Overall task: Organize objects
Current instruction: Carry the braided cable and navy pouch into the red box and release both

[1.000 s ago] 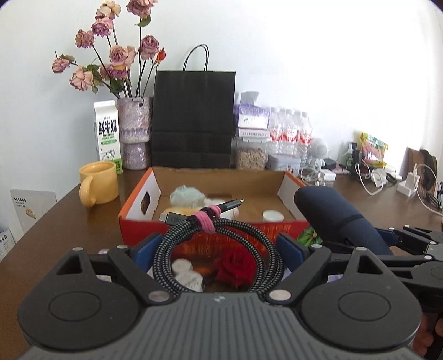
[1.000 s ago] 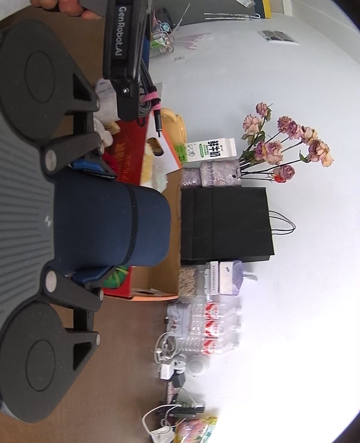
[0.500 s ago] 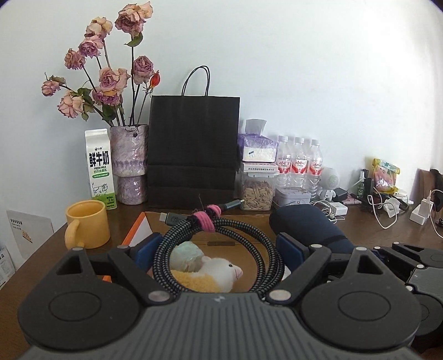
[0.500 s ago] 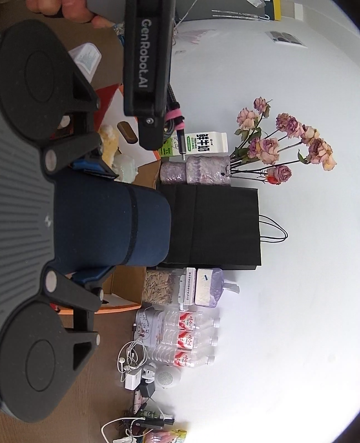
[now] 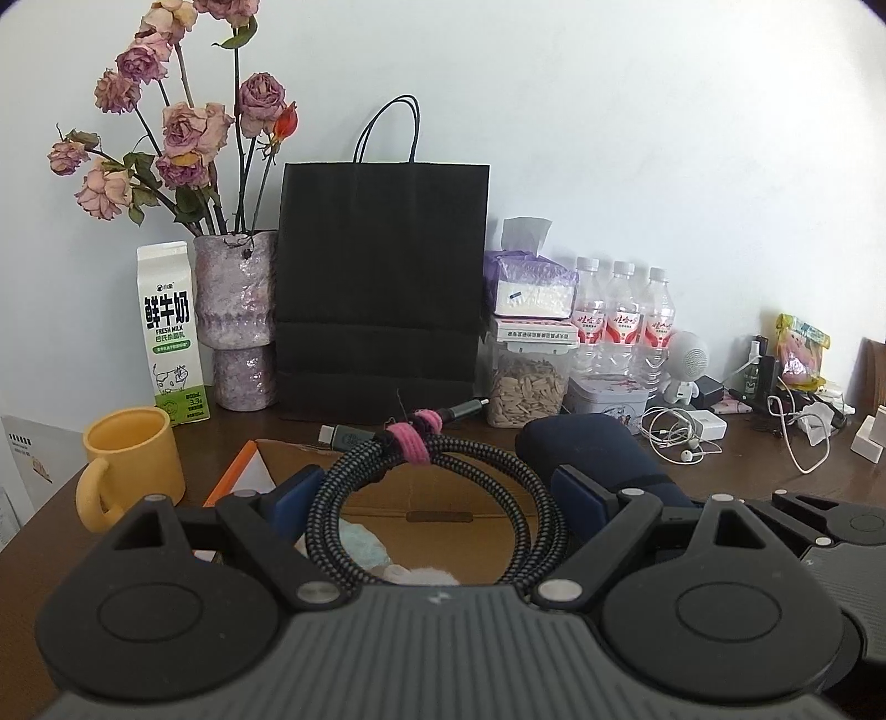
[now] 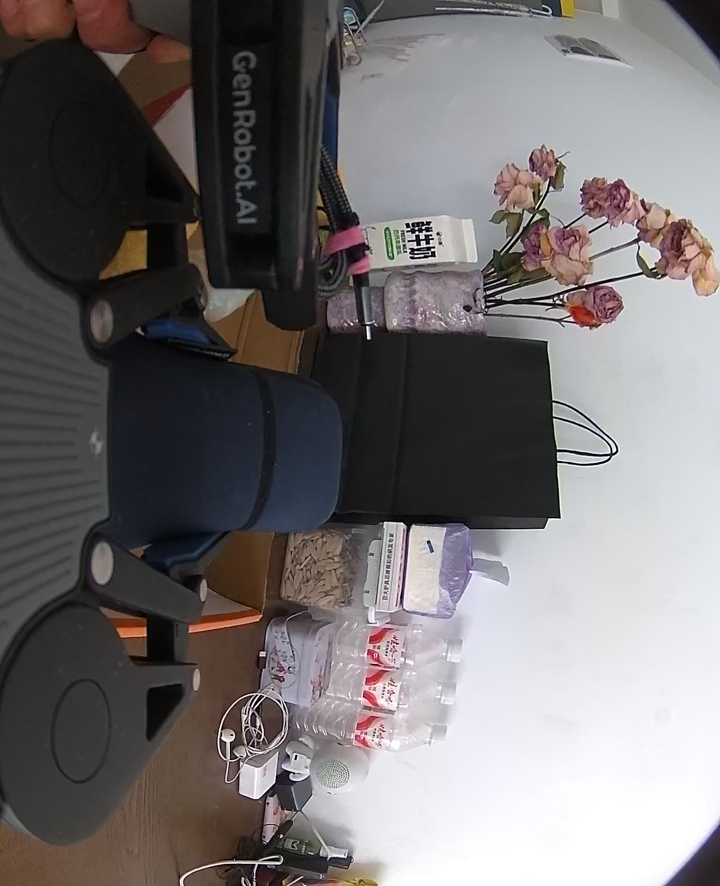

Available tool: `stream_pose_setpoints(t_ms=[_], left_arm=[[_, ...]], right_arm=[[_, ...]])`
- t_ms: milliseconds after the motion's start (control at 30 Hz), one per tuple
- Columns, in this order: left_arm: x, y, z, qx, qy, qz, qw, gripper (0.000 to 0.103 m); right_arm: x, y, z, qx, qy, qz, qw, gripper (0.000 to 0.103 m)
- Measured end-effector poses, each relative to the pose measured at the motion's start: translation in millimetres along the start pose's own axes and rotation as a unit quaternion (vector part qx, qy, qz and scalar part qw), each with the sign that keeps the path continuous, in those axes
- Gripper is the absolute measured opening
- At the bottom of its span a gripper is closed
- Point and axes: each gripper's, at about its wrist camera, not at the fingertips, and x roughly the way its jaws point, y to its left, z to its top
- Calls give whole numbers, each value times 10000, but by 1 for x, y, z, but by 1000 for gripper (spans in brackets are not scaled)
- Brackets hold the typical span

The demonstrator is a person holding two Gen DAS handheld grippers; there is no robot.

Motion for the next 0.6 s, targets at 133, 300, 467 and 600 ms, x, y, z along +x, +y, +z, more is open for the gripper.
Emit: stream_pose_setpoints(t_ms=[133,300,467,600], left_arm=[[20,5,1,-84,126,130,9998,90],[32,11,-1,-145,226,187,9995,91],[35,13,-3,-163,363,232,9989,103],[35,13,-5,-137,410,274,9987,103]], right_arm=[[16,-5,-2,56,119,-46,9999,62],[31,-9,-10,88,324,-62,9994,63],[34,-11,-14,66,424,-183,9989,103],[31,-11,-14,74,395,-173,9990,103]])
